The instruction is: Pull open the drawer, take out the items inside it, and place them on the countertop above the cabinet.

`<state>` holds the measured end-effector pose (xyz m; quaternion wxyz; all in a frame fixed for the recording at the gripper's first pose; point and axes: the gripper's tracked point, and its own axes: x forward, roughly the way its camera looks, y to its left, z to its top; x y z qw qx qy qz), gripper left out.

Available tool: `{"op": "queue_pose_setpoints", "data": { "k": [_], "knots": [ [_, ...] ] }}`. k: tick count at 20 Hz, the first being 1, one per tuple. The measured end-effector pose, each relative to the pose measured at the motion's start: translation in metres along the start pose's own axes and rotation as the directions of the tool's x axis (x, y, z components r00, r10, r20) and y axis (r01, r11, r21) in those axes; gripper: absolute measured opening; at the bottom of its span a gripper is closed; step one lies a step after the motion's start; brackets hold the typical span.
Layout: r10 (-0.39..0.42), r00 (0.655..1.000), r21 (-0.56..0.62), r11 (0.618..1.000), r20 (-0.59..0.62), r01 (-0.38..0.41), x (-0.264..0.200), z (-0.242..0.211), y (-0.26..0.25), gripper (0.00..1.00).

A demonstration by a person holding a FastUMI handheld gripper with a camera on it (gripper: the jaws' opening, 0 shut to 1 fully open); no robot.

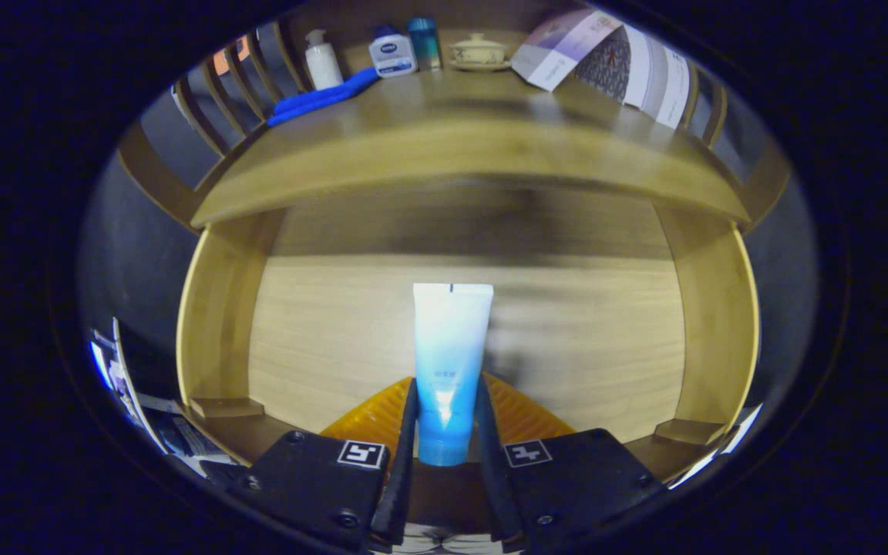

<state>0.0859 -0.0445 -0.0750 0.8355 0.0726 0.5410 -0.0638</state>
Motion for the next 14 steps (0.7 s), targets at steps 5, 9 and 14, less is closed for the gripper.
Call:
{"op": "queue_pose_setpoints", "data": {
  "k": [5,9,14],
  "knots": [
    [0.044,0.995,-0.026,0.999,0.087,-0.042,-0.043,0.028,0.014,0.42],
    [0.057,0.989,-0.044,0.998,0.139,-0.051,-0.065,0.053,0.024,0.42],
    [0.029,0.980,-0.016,1.000,0.197,-0.027,-0.073,0.099,0.025,0.42]
  ]
}}
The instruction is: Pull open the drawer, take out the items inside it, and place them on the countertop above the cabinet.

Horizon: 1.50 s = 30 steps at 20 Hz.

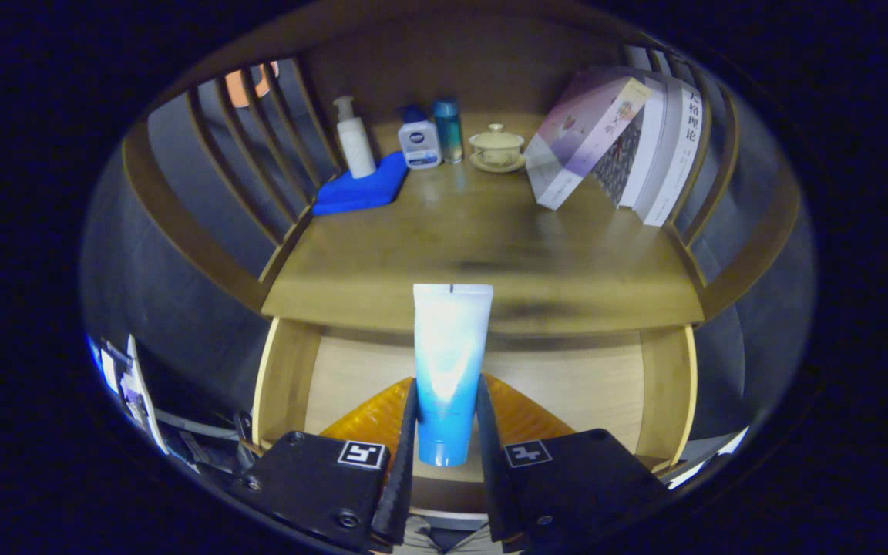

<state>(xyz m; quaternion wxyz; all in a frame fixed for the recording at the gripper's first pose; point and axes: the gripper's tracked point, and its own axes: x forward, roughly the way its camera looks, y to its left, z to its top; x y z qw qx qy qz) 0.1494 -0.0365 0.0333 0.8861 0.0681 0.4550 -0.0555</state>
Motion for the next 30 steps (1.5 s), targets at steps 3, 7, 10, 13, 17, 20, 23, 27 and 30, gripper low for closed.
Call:
{"op": "queue_pose_setpoints", "data": {
  "k": [3,7,10,13,17,20,23,27,30],
  "knots": [
    [-0.022,0.999,0.014,1.000,0.027,0.022,0.009,0.029,0.000,0.43],
    [-0.051,0.996,0.018,0.999,0.068,0.050,0.026,0.056,0.000,0.42],
    [-0.075,0.994,0.013,0.997,0.080,0.074,0.042,0.066,0.001,0.42],
    [-0.090,0.993,0.015,0.996,0.080,0.089,0.057,0.072,-0.001,0.42],
    [-0.116,0.990,0.033,0.993,0.081,0.114,0.079,0.078,-0.006,0.43],
    [-0.122,0.987,0.019,0.992,0.100,0.121,0.087,0.085,-0.005,0.44],
    [-0.134,0.985,0.011,0.991,0.110,0.133,0.086,0.086,-0.004,0.48],
    [-0.133,0.979,-0.003,0.991,0.156,0.135,0.069,0.087,0.000,0.54],
    [-0.106,0.976,-0.026,0.993,0.190,0.113,0.049,0.077,0.008,0.60]
  ]
}}
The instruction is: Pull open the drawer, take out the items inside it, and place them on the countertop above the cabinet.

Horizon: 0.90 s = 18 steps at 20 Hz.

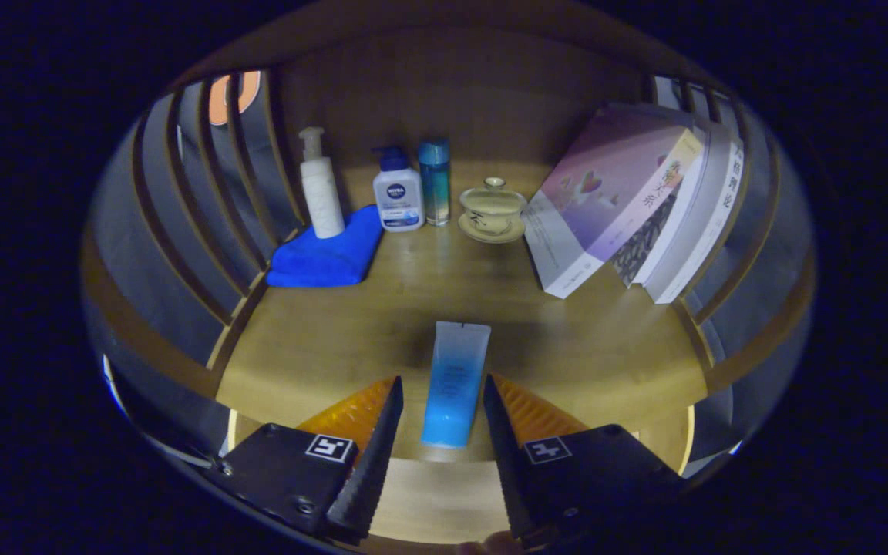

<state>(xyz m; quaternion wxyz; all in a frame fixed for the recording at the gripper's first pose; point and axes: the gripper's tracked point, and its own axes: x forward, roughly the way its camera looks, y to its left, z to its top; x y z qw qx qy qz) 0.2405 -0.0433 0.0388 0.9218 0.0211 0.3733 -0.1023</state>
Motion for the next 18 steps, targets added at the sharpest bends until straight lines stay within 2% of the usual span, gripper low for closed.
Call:
{"op": "queue_pose_setpoints", "data": {
  "k": [5,6,11,12,14,18],
  "knots": [
    [0.069,0.992,-0.012,0.998,0.104,-0.069,-0.059,-0.023,0.012,0.70],
    [0.080,0.987,-0.007,0.997,0.141,-0.080,-0.074,-0.028,0.012,0.76],
    [0.097,0.949,0.002,0.995,0.300,-0.102,-0.128,-0.069,0.005,0.82],
    [0.096,0.943,0.011,0.994,0.319,-0.105,-0.134,-0.078,0.004,0.89],
    [0.107,0.922,0.017,0.992,0.371,-0.122,-0.141,-0.098,-0.002,0.97],
    [0.094,0.836,-0.008,0.994,0.541,-0.107,-0.176,-0.129,-0.014,0.97]
  ]
}}
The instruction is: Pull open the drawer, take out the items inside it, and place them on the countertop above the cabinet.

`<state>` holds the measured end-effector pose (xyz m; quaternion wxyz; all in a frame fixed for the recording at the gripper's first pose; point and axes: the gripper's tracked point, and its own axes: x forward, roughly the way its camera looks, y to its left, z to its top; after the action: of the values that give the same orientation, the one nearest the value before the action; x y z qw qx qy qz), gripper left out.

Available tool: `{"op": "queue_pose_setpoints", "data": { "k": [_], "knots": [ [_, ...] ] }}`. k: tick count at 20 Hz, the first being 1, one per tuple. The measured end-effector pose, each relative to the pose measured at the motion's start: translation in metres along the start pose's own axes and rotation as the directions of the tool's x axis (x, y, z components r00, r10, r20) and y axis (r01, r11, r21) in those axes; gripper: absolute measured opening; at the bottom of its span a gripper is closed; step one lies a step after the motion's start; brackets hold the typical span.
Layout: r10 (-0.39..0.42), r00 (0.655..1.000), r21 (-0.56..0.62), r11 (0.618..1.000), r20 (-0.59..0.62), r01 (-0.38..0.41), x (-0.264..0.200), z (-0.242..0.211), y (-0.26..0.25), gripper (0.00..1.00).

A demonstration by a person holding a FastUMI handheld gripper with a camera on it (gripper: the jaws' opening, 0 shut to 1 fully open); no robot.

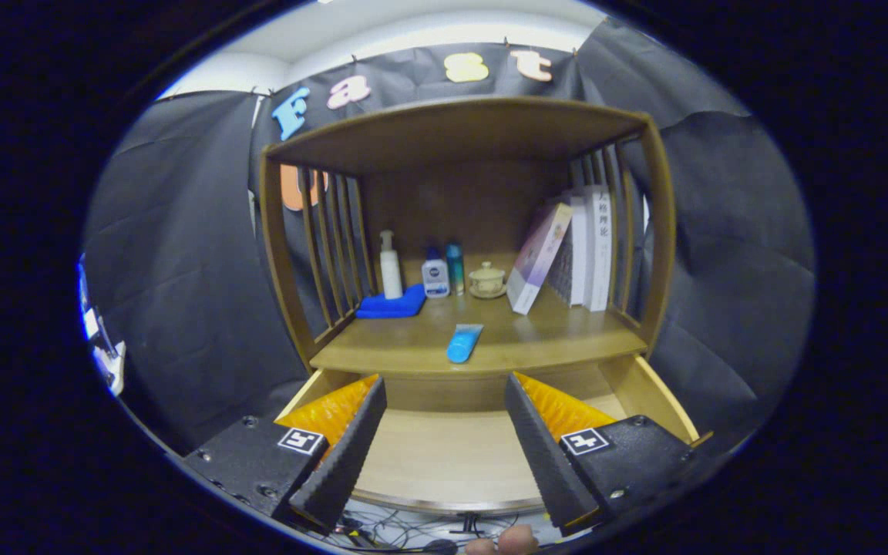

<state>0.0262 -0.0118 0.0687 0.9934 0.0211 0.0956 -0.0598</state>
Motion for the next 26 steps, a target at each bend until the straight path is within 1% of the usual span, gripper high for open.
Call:
{"op": "queue_pose_setpoints", "data": {
  "k": [5,8,12,16,20,23,26],
  "knots": [
    [0.019,0.992,-0.038,0.999,0.128,-0.014,-0.037,-0.039,0.005,0.98],
    [-0.001,0.985,-0.065,0.998,0.172,0.012,-0.045,-0.070,0.004,0.98],
    [-0.028,0.990,-0.055,0.998,0.141,0.036,-0.049,-0.117,0.003,0.99],
    [-0.044,0.987,-0.046,0.998,0.156,0.052,-0.053,-0.145,-0.003,0.99],
    [-0.064,0.993,-0.037,0.997,0.102,0.068,-0.048,-0.181,-0.011,0.99],
    [-0.082,0.994,0.002,0.997,0.073,0.082,-0.034,-0.197,-0.015,0.99],
    [-0.092,0.993,0.003,0.996,0.077,0.092,-0.023,-0.199,-0.017,0.99]
  ]
}}
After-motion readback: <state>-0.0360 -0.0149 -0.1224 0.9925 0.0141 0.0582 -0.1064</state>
